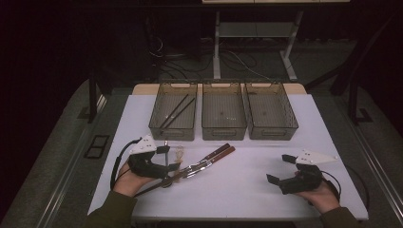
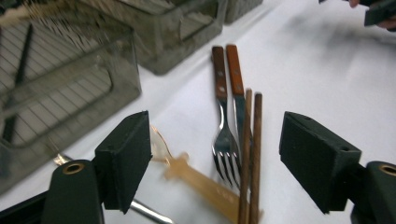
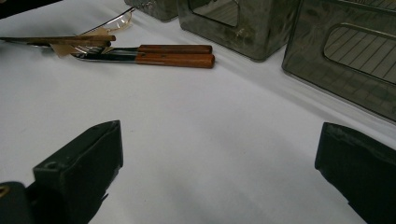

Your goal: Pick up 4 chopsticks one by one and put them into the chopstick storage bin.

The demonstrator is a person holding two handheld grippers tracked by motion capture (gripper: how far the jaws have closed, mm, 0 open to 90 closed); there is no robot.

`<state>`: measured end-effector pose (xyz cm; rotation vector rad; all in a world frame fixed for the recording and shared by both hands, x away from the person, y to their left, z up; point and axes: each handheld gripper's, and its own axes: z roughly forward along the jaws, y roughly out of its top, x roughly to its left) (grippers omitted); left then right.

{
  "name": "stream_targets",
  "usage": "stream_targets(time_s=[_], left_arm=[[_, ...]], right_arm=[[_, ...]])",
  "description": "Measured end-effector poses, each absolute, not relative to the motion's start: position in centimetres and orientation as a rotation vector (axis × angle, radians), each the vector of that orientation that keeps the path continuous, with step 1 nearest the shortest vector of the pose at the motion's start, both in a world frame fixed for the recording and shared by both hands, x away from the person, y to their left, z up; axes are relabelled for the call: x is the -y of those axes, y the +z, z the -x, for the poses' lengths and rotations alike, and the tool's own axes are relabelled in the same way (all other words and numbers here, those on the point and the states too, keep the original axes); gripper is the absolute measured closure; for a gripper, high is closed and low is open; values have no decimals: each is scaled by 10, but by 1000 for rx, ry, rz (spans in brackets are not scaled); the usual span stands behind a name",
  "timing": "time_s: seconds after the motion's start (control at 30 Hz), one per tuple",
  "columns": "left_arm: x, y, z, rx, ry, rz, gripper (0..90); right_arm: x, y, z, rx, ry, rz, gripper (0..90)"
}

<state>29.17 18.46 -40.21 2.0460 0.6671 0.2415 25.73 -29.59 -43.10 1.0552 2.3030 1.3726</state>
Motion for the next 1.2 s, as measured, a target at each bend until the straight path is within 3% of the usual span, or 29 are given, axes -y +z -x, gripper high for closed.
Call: stream_targets(time_s=[0.13,0.33,0.53,0.83,1.2], left_arm=[[-188,-409,-282,-661,214,-2063,334],[-197,-413,-275,-664,218,-2065,560],[-204,-421,-273,-671,181,-2095,688],[-207,-429,-274,-677,141,-2125,775],[-203,-436,-276,-666,113,-2149,802]], right_arm=[[296,-431,-257,-2304,1373,-1053,12],[296,-431,-257,-2306,1372,-1054,12],[295,-431,-257,-2307,1371,-1053,12],[295,-431,-257,-2308,1369,-1044,12],[295,-431,-257,-2310,1367,-1045,12]])
